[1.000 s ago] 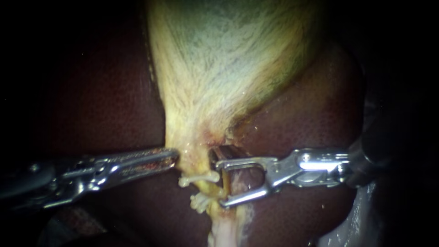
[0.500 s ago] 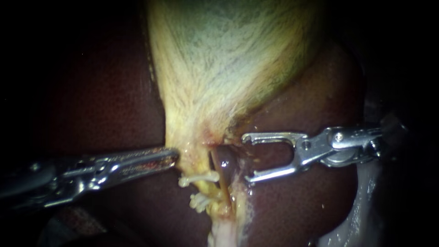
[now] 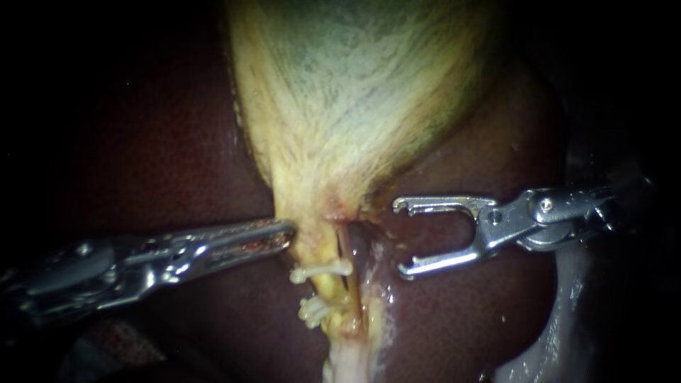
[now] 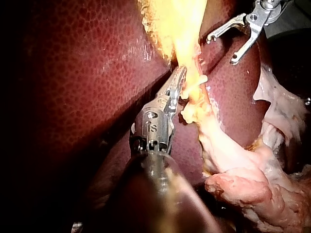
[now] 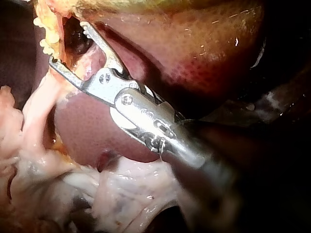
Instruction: Going back third clip left tube
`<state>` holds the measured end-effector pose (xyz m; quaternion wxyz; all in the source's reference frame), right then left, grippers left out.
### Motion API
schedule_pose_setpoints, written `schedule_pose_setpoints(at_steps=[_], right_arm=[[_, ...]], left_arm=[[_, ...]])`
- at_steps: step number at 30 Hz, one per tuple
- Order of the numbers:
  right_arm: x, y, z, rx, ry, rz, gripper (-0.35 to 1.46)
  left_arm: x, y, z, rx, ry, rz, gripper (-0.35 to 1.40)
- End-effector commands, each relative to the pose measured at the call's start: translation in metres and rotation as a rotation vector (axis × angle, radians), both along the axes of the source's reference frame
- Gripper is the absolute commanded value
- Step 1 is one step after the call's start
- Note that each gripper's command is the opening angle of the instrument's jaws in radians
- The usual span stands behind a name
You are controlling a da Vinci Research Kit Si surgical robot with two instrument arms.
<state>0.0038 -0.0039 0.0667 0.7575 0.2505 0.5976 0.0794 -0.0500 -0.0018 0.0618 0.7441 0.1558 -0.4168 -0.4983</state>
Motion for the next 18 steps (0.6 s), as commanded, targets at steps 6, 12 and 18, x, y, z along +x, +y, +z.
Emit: schedule_pose_setpoints(at_steps=[6, 12, 18], right_arm=[[-0.0002, 0.0000, 0.0001, -0.002, 0.001, -0.002, 0.60], [-0.0003, 0.0000, 0.0000, -0.002, 0.001, -0.003, 0.60], [-0.0003, -0.0001, 0.0000, -0.002, 0.001, -0.003, 0.60]], left_arm=[[-0.0009, -0.0002, 0.0005, 0.005, 0.001, 0.007, -0.15], [-0.0010, -0.0003, 0.0006, 0.005, 0.002, 0.007, -0.15], [-0.0010, -0.0003, 0.0006, 0.005, 0.001, 0.007, -0.15]])
